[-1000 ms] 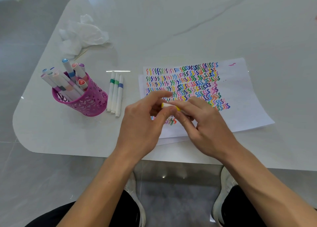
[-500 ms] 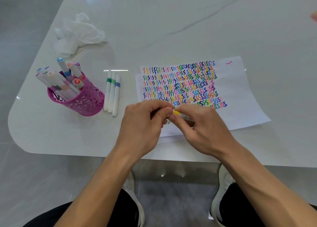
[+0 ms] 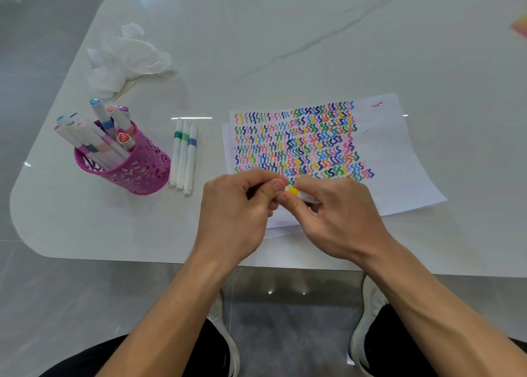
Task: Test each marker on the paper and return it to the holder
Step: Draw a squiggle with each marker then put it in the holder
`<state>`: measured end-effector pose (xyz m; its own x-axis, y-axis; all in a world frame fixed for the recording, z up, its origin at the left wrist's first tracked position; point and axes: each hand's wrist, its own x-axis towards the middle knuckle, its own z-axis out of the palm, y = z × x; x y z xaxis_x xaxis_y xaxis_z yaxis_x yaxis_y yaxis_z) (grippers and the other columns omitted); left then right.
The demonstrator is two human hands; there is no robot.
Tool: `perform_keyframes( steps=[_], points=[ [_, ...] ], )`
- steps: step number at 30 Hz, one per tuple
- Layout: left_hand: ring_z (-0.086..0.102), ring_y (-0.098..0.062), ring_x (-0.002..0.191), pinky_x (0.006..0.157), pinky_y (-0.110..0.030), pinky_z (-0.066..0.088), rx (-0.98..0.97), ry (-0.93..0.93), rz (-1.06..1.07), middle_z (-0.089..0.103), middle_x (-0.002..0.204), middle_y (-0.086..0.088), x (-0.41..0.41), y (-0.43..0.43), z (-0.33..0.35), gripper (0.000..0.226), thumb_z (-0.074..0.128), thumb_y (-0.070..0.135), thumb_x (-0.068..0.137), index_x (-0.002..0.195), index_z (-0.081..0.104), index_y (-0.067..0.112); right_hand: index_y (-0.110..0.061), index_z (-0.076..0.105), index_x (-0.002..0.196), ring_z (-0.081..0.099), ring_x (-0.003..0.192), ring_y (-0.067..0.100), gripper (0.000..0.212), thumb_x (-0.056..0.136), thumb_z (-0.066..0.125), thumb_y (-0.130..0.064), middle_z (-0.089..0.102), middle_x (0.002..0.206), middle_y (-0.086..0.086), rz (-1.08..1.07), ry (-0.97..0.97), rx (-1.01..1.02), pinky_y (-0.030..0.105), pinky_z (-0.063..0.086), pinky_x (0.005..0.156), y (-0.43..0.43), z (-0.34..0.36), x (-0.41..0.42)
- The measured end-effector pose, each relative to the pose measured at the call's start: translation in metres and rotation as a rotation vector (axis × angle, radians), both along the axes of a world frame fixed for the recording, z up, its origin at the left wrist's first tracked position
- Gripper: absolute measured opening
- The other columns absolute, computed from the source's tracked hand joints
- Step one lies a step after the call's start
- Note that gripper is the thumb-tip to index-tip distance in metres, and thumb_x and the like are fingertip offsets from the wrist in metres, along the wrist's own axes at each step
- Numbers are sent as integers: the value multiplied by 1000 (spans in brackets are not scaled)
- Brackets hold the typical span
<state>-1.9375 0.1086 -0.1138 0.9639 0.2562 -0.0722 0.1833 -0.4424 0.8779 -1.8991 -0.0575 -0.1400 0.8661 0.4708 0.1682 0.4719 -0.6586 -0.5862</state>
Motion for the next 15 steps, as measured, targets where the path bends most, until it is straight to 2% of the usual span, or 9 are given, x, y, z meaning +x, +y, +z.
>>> perform_keyframes(
  steps=[3, 8, 12, 15],
  points=[
    [68, -3, 63, 63, -14, 55, 5, 3, 5, 71, 69, 16, 0, -1, 1, 11, 69, 21, 92, 96, 79, 21, -24, 38, 66, 34, 43, 13, 49, 100, 54, -55, 33, 49, -8, 9, 16, -4, 30, 26, 45, 0, -1, 0],
    [68, -4, 61, 64, -18, 57, 3, 9, 23, 72, 69, 14, -1, -2, 1, 12, 69, 21, 92, 96, 80, 20, -25, 36, 66, 33, 41, 11, 50, 100, 51, -57, 31, 48, -8, 5, 15, -22, 28, 24, 45, 0, -2, -1],
    [68, -4, 59, 63, -13, 55, 7, -12, 51, 72, 65, 15, 1, -1, 3, 9, 71, 20, 90, 91, 80, 24, -26, 25, 60, 29, 40, 10, 60, 102, 47, -63, 28, 45, -7, -35, 56, -35, 27, 20, 47, 1, -3, -3],
    [69, -5, 60, 63, -14, 55, -23, -17, 56, 73, 66, 13, 1, -1, 2, 10, 71, 20, 91, 90, 79, 25, -28, 23, 60, 31, 41, 10, 58, 98, 44, -67, 29, 46, -7, -43, 84, -30, 27, 21, 47, 1, 1, -3]
  ],
)
